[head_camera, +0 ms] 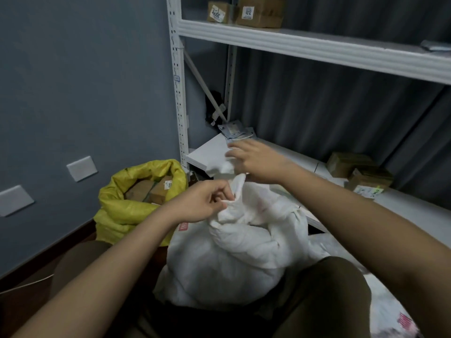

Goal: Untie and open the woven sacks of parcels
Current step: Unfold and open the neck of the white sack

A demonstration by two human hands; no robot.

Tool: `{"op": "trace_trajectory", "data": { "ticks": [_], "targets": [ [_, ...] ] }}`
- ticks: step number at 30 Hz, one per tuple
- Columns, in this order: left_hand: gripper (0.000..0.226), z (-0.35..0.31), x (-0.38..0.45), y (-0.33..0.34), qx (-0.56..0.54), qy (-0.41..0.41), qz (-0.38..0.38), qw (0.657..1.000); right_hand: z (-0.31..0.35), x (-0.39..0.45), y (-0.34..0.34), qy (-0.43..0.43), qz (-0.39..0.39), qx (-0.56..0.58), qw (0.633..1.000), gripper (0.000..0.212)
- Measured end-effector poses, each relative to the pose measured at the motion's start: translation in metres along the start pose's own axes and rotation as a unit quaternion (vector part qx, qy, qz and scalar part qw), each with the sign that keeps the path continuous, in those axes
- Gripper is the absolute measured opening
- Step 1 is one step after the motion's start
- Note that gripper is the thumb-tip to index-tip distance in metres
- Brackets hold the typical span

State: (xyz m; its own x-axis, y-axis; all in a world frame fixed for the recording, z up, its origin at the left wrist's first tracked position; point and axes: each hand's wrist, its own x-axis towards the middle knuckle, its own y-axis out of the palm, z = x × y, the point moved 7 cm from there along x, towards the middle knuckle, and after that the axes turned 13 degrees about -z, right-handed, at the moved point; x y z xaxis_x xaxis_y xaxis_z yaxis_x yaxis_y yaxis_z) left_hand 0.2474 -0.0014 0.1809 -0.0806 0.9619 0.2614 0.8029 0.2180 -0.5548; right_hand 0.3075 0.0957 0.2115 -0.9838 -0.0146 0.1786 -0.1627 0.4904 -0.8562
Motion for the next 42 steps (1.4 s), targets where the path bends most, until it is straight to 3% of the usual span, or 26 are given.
{"op": "trace_trajectory", "data": {
  "ticks": [3, 8, 12, 14, 16, 17, 20, 21, 23, 25, 28, 31, 33, 36, 38, 40, 42],
  "targets": [
    [0.018, 0.017, -0.002, -0.022, 0.095, -0.011, -0.058, 0.994, -0.004, -0.025, -0.004, 0.027, -0.031, 0.008, 0.999, 0.023],
    [0.026, 0.035, 0.0, -0.018, 0.177, -0.013, -0.04, 0.983, 0.043, -0.048, 0.01, -0.071, -0.066, 0.015, 0.995, 0.048],
    [0.018, 0.031, 0.003, -0.01, 0.186, 0.012, -0.005, 0.982, 0.065, -0.054, 0.01, -0.137, -0.022, 0.04, 0.989, 0.024],
    [0.016, 0.03, 0.004, -0.012, 0.186, 0.008, -0.005, 0.982, 0.064, -0.053, 0.013, -0.094, 0.079, 0.063, 0.99, 0.025],
    [0.013, 0.031, 0.005, -0.021, 0.191, -0.007, -0.03, 0.981, 0.043, -0.054, 0.018, 0.035, 0.199, 0.076, 0.976, 0.036],
    [0.011, 0.036, 0.004, -0.026, 0.19, -0.021, -0.039, 0.981, 0.029, -0.055, 0.015, 0.108, 0.206, 0.108, 0.967, 0.04],
    [0.013, 0.054, 0.002, -0.036, 0.195, -0.082, -0.039, 0.977, -0.014, -0.052, -0.004, 0.312, 0.091, 0.287, 0.901, 0.022],
    [0.015, 0.056, 0.001, -0.037, 0.199, -0.096, -0.038, 0.974, -0.021, -0.05, -0.01, 0.343, 0.061, 0.344, 0.872, 0.016],
    [0.018, 0.053, 0.003, -0.036, 0.185, -0.092, -0.053, 0.977, -0.022, -0.045, -0.022, 0.356, 0.046, 0.448, 0.819, 0.009],
    [0.019, 0.045, 0.007, -0.036, 0.152, -0.077, -0.074, 0.983, -0.021, -0.038, -0.042, 0.343, 0.04, 0.505, 0.791, 0.016],
    [0.009, 0.04, 0.009, -0.039, 0.058, -0.094, -0.081, 0.991, -0.036, -0.038, -0.067, 0.34, -0.014, 0.509, 0.79, 0.027],
    [0.015, 0.038, 0.003, -0.039, -0.011, -0.146, -0.04, 0.988, -0.044, -0.045, -0.068, 0.364, -0.05, 0.503, 0.783, 0.017],
    [0.027, 0.034, 0.001, -0.033, 0.01, -0.181, -0.03, 0.983, -0.045, -0.045, -0.061, 0.38, -0.082, 0.489, 0.781, 0.015],
    [0.065, 0.015, 0.005, -0.015, 0.066, -0.191, -0.095, 0.975, -0.046, -0.037, -0.056, 0.393, -0.109, 0.46, 0.789, 0.019],
    [0.077, -0.006, 0.006, 0.004, 0.1, -0.167, -0.128, 0.972, -0.043, -0.03, -0.056, 0.399, -0.117, 0.469, 0.779, 0.019],
    [0.074, -0.019, 0.009, 0.01, 0.146, -0.136, -0.164, 0.966, -0.041, -0.023, -0.059, 0.401, -0.134, 0.49, 0.763, 0.017],
    [0.057, -0.017, 0.016, 0.001, 0.139, -0.118, -0.186, 0.966, -0.037, -0.022, -0.066, 0.375, -0.118, 0.498, 0.773, 0.017]
  ]
}}
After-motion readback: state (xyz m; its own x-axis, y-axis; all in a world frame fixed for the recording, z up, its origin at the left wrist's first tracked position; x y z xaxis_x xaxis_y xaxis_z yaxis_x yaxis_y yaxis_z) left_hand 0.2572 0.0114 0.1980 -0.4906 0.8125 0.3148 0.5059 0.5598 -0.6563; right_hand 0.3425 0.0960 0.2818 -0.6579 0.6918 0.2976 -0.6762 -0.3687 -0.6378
